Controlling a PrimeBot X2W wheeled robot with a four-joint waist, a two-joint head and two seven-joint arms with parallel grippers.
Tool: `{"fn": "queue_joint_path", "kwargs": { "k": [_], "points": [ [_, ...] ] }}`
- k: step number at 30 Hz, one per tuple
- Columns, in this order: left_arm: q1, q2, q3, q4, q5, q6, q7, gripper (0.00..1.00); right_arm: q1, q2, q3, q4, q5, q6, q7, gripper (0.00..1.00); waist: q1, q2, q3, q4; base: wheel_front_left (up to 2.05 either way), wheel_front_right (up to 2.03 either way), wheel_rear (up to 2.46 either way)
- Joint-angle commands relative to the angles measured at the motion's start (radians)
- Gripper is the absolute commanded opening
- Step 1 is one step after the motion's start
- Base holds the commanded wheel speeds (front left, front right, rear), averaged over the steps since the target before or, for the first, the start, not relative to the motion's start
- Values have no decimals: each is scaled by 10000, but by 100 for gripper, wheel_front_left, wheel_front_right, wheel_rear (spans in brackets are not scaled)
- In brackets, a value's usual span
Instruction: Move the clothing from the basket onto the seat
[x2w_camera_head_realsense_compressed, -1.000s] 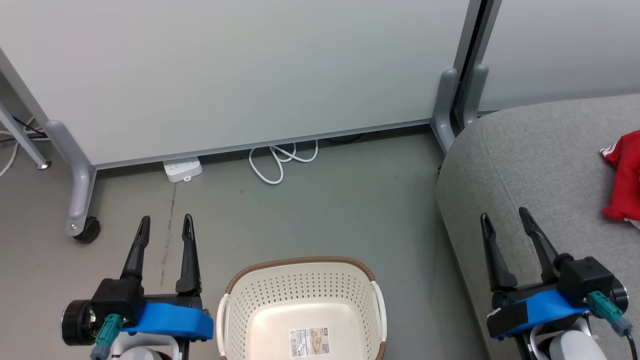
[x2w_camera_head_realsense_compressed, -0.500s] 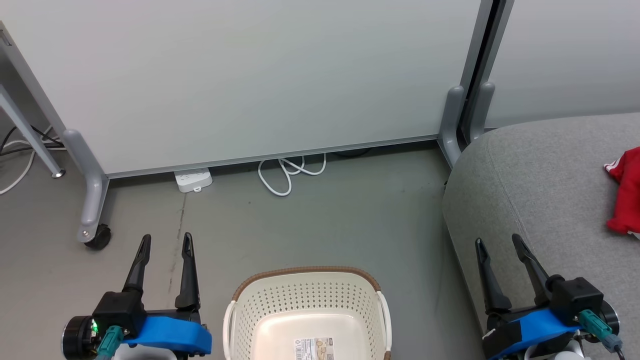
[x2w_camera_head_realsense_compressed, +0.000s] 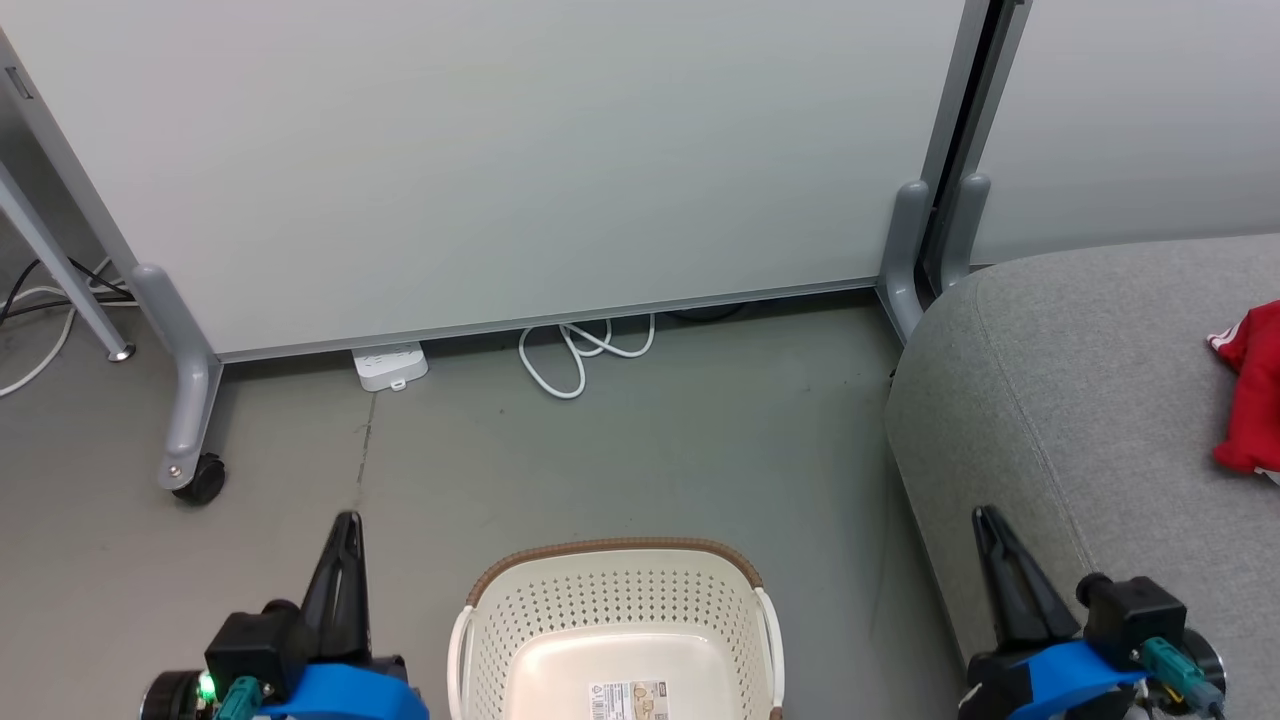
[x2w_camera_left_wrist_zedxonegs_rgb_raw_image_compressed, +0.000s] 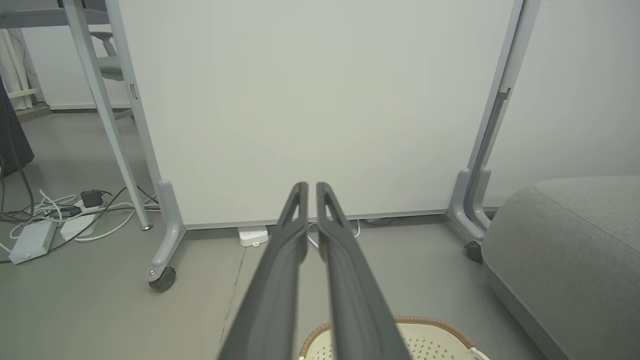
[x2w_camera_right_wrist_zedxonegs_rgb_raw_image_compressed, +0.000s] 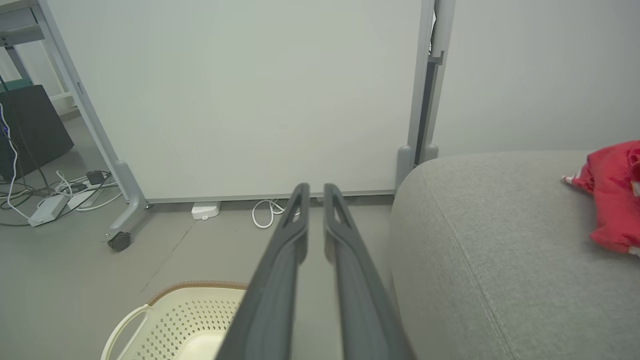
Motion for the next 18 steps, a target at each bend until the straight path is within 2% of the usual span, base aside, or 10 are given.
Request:
{"fn": "queue_joint_path", "kwargs": {
  "k": [1,18],
  "points": [
    [-27,2,16,-8,-35,-1,18,0,-21,-2,-14,-14,40,0,13,0,0,-1,1,-1,0,0,0],
    [-240,2,299,-26,-3308,-82,840,0,-124,6,-285,-183,3314,0,840,0,0,-1,34,-73,0,0,0]
  ]
}}
